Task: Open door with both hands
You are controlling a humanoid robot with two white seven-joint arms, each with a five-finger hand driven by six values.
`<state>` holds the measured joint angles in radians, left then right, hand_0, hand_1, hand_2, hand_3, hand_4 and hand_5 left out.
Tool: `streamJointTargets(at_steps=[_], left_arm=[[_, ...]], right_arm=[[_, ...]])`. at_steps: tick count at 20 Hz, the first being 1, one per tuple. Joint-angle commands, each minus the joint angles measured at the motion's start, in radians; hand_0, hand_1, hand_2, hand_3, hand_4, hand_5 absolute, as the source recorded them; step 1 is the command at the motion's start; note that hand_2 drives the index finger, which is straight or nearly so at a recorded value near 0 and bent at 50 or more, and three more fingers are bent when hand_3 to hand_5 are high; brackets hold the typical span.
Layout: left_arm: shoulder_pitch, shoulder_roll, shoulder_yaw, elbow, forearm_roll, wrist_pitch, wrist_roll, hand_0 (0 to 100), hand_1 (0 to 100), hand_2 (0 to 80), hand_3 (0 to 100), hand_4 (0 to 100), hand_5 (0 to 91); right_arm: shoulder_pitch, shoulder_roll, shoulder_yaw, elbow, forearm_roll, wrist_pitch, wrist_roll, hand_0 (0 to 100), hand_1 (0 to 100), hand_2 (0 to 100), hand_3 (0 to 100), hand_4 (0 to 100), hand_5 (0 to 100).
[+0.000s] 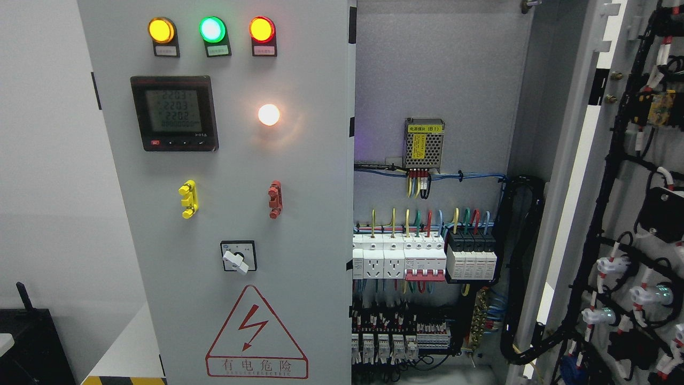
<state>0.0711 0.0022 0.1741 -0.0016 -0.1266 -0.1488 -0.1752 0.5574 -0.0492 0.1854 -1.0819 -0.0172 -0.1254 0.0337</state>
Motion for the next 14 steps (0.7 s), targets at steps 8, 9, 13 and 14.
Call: streamJointTargets(at_steps=[8,9,13,14], left_arm=[[-0.001,-0.034,0.001,0.009,0.004,0.000,-0.003,12,39,0.0,0,0,0.0],[-0.001,-0.036,0.001,0.011,0.004,0.000,-0.003,12,39,0.0,0,0,0.0],[-0.001,-0.036,0.001,0.009,0.004,-0.002,-0.004,12,39,0.0,0,0,0.0],[-0.001,-0.036,0.001,0.011,0.004,0.000,-0.004,12,39,0.0,0,0,0.0]], right_arm=[[0.193,-0.162,0.081,-0.647,-0.021,-0.341,0.002,12,39,0,0,0,0],[0.181,-0.167,0.088,-0.654,-0.020,-0.368,0.002,12,39,0,0,0,0],[0.151,-0.196,0.094,-0.722,-0.021,-0.414,0.002,12,39,0,0,0,0],[0.145,-0.204,0.094,-0.742,-0.023,-0.440,0.003,12,39,0,0,0,0]])
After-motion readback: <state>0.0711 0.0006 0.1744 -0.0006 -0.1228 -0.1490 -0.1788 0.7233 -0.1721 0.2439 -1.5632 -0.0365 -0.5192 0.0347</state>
